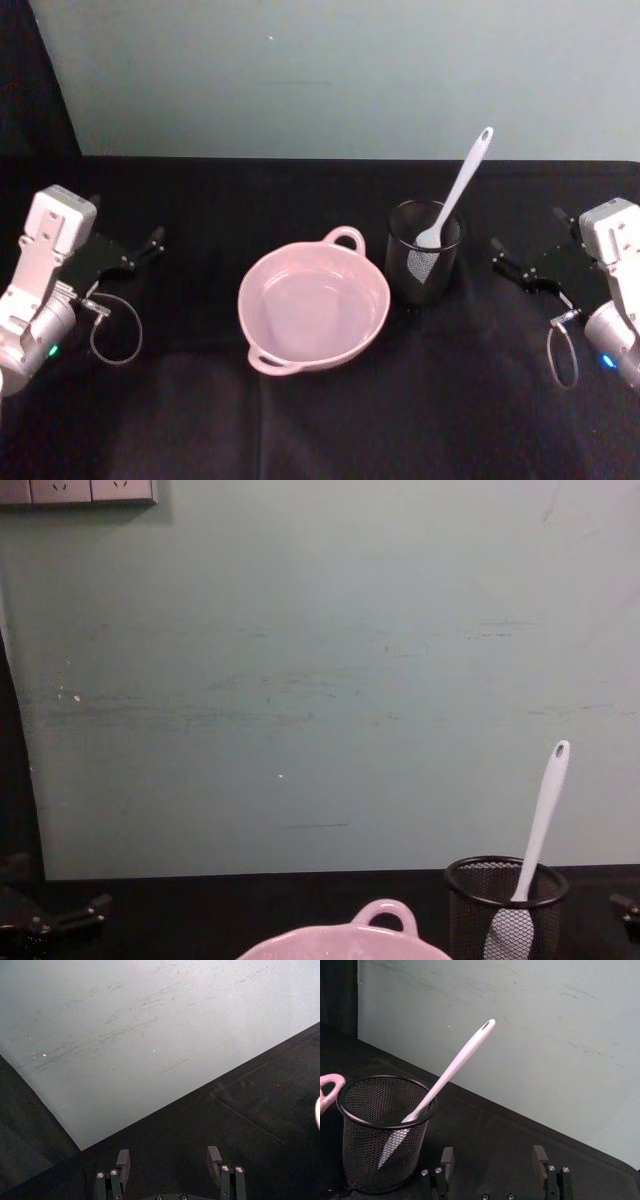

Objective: Use the one hand to pick up the spoon and stir the clear water in the bowl.

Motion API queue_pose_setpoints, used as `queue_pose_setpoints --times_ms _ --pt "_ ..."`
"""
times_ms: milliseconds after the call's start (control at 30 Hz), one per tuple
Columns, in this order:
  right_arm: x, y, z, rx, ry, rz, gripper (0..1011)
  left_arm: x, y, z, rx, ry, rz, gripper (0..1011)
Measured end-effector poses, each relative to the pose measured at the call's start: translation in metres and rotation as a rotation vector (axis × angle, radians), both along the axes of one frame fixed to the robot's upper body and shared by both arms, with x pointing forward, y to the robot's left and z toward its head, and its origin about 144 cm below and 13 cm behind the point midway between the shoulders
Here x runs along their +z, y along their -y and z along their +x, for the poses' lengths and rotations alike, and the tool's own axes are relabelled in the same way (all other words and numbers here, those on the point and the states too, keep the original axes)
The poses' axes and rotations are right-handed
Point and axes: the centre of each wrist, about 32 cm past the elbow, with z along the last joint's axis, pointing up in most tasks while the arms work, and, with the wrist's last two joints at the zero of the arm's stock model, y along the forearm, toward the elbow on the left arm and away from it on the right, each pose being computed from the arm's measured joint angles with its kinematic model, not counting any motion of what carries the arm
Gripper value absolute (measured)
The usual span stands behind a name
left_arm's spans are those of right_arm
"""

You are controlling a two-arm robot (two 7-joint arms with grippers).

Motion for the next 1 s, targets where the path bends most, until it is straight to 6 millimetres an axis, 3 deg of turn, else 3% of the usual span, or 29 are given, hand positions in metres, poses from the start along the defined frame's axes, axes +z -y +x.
queue_pose_setpoints --times_ms 1000 --pt "0.0 0.0 0.0 0.0 0.0 0.0 1002 0.0 0.0 0.0 0.0 0.0 0.0 1011"
